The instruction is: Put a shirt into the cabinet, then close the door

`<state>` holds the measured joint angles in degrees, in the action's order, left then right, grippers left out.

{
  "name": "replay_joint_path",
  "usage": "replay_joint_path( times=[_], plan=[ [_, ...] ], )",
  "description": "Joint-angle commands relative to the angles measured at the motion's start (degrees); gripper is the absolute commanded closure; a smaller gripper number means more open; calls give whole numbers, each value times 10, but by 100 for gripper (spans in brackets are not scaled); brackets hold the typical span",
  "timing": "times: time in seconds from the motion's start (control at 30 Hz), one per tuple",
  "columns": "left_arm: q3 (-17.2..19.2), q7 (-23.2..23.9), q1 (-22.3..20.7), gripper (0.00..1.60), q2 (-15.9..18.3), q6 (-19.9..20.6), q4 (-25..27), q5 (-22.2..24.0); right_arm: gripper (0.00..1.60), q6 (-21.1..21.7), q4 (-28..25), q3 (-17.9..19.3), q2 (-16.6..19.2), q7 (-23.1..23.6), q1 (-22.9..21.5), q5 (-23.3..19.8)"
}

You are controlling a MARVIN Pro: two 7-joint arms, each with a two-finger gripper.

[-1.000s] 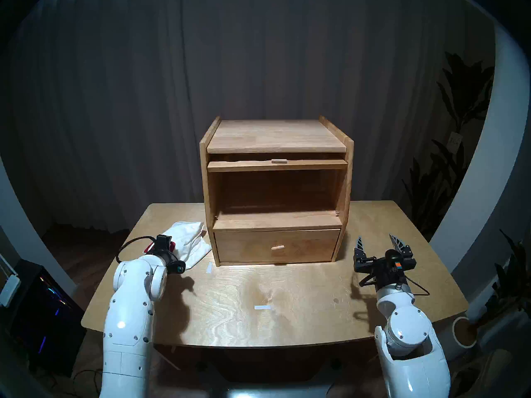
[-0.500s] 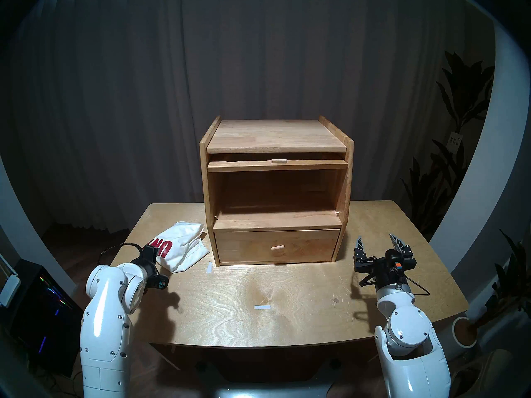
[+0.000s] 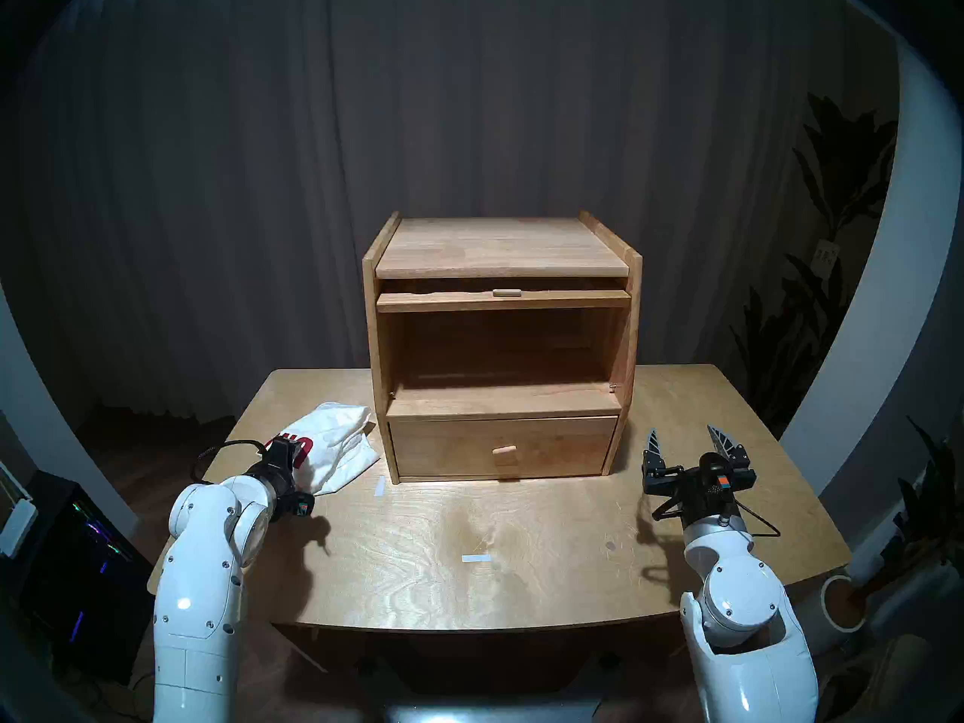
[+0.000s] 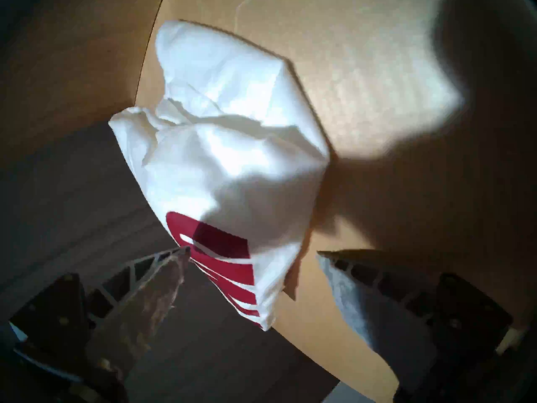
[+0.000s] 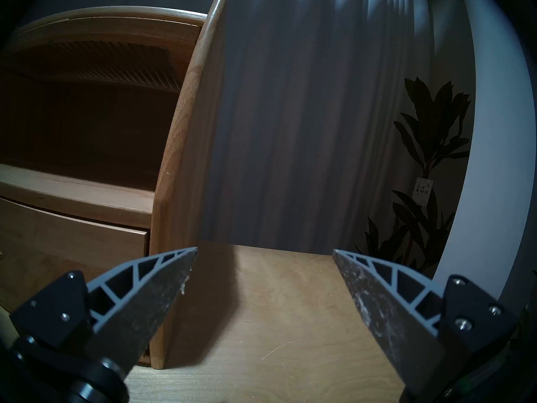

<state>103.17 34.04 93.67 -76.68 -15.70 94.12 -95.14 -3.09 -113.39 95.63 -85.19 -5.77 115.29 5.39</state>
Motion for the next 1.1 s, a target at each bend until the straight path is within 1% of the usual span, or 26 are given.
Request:
replay_joint_path(
  times=[0.0, 0.07, 0.13, 0.17, 0.27, 0.3, 0.37, 0.43, 0.5, 0.53, 0.6, 0.67, 0.7, 0.83, 0.93, 1.0, 1.03, 1.07],
  plan=[
    [-12, -37, -68, 0, 6, 16, -71, -5, 0, -3, -14, -1, 1, 1, -1, 1],
    [-13, -42, -72, 0, 6, 16, -79, -6, 0, -2, -15, -1, 1, 1, 0, 1],
    [-17, -74, -79, 0, 13, 11, -109, -5, 0, -2, -15, -1, 2, 1, 0, 1],
    [-18, -84, -76, 0, 14, 9, -111, -4, 0, -2, -16, -1, 2, 1, 0, 1],
    [-21, -94, -74, 0, 11, 10, -120, -4, 0, -2, -16, -1, 2, 1, 0, 1],
    [-22, -87, -71, 0, 5, 3, -120, 6, 0, -2, -16, -1, 2, 1, 0, 1],
    [-18, -77, -57, 0, 0, -11, -101, 22, 0, -2, -16, -1, 2, 1, 0, 1],
    [-18, -69, -40, 0, -1, -21, -82, 28, 0, -2, -15, -1, 2, 1, 0, 1],
    [-18, -66, -33, 0, -1, -23, -77, 30, 0, -2, -15, -1, 2, 1, 0, 1],
    [-19, -65, -16, 0, 2, -33, -68, 33, 0, -2, -15, -1, 2, 1, 0, 1],
    [-16, -66, 3, 0, 6, -47, -62, 42, 0, -3, -14, -1, 1, 1, -1, 1],
    [-12, -63, 10, 0, 6, -53, -61, 44, 0, -3, -14, -1, 1, 1, -1, 1],
    [-4, -59, 18, 160, 4, -62, -64, 53, 0, -3, -13, -1, 1, 1, -1, 1],
    [9, -57, 34, 160, 1, -68, -56, 71, 0, -3, -14, -1, 1, 1, -1, 1],
    [25, -59, 41, 160, -6, -74, -50, 97, 0, -3, -14, -1, 2, 1, -1, 1],
    [34, -70, 42, 160, -10, -75, -49, 111, 0, -2, -15, -1, 2, 1, 0, 1],
    [43, -73, 39, 160, -15, -70, -49, 119, 0, -2, -15, -1, 2, 1, 0, 1],
    [49, -90, 39, 160, -17, -72, -47, 128, 0, -2, -15, -1, 2, 1, 0, 1]
  ],
)
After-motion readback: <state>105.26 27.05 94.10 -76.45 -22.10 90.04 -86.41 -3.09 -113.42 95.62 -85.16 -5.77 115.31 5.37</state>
